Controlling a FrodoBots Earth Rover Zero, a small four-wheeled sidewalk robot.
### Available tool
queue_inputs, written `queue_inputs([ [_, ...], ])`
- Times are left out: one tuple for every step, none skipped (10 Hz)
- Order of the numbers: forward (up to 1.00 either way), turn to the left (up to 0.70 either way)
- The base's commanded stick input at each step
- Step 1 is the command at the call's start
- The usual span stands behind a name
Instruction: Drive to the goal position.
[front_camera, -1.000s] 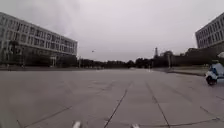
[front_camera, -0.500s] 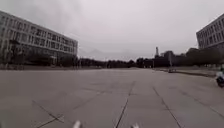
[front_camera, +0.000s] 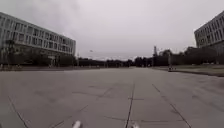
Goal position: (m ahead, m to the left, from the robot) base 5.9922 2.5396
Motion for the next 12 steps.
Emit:
queue_inputs([
  [0.7,0.0],
  [0.7,0.0],
  [0.7,0.0],
  [0.7,0.0],
  [0.7,0.0],
  [0.7,0.0],
  [0.7,0.0],
  [0.7,0.0],
  [0.7,0.0],
  [0.7,0.0],
  [0.7,0.0],
  [0.7,0.0],
])
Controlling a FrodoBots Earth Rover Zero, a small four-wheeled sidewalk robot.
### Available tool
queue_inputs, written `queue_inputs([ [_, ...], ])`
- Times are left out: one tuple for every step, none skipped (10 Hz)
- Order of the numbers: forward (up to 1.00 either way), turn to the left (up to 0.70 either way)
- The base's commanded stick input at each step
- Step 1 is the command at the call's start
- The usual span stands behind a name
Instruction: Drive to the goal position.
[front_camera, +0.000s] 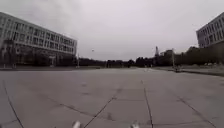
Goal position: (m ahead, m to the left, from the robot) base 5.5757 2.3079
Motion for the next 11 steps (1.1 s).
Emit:
queue_inputs([
  [0.7,0.0],
  [0.7,0.0],
  [0.7,0.0],
  [0.7,0.0],
  [0.7,-0.01],
  [0.7,-0.05],
  [0.7,-0.22],
  [0.7,-0.09],
  [0.7,0.0],
  [0.7,0.0],
  [0.7,0.0],
])
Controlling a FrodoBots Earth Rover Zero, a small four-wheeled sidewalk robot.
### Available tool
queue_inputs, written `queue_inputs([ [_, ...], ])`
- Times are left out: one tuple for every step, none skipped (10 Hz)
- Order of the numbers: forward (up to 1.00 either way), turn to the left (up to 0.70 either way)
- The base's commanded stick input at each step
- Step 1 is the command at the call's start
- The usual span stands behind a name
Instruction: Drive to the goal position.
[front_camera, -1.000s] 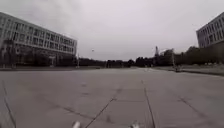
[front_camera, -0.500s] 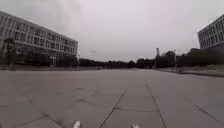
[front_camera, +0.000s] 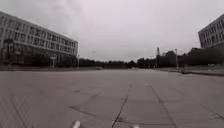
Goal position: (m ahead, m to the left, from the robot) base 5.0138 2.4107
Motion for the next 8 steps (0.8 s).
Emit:
queue_inputs([
  [0.7,0.0],
  [0.7,0.0],
  [0.7,0.0],
  [0.7,0.0],
  [0.7,0.0],
  [0.7,0.0],
  [0.7,0.0],
  [0.7,0.0],
])
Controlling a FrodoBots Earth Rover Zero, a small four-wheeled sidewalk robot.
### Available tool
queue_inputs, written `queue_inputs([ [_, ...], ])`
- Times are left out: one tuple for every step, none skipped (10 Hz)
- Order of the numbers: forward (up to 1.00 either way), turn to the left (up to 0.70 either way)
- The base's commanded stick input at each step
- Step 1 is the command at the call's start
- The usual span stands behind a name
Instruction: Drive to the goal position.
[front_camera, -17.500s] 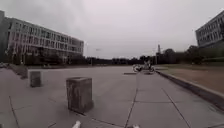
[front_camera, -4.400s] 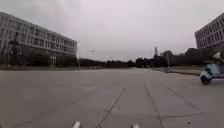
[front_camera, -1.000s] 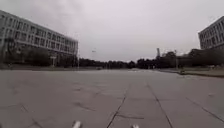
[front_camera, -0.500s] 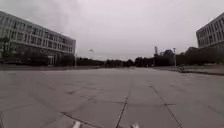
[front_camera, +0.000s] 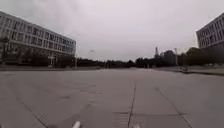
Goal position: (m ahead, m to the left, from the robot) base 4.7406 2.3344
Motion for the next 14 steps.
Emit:
queue_inputs([
  [0.7,0.0],
  [0.7,-0.1],
  [0.7,-0.34],
  [0.7,-0.25],
  [0.7,0.0],
  [0.7,0.0],
  [0.7,0.0],
  [0.7,0.0],
  [0.7,0.0],
  [0.7,0.0],
  [0.7,0.0],
  [0.7,0.0],
  [0.7,0.0],
  [0.7,0.0],
])
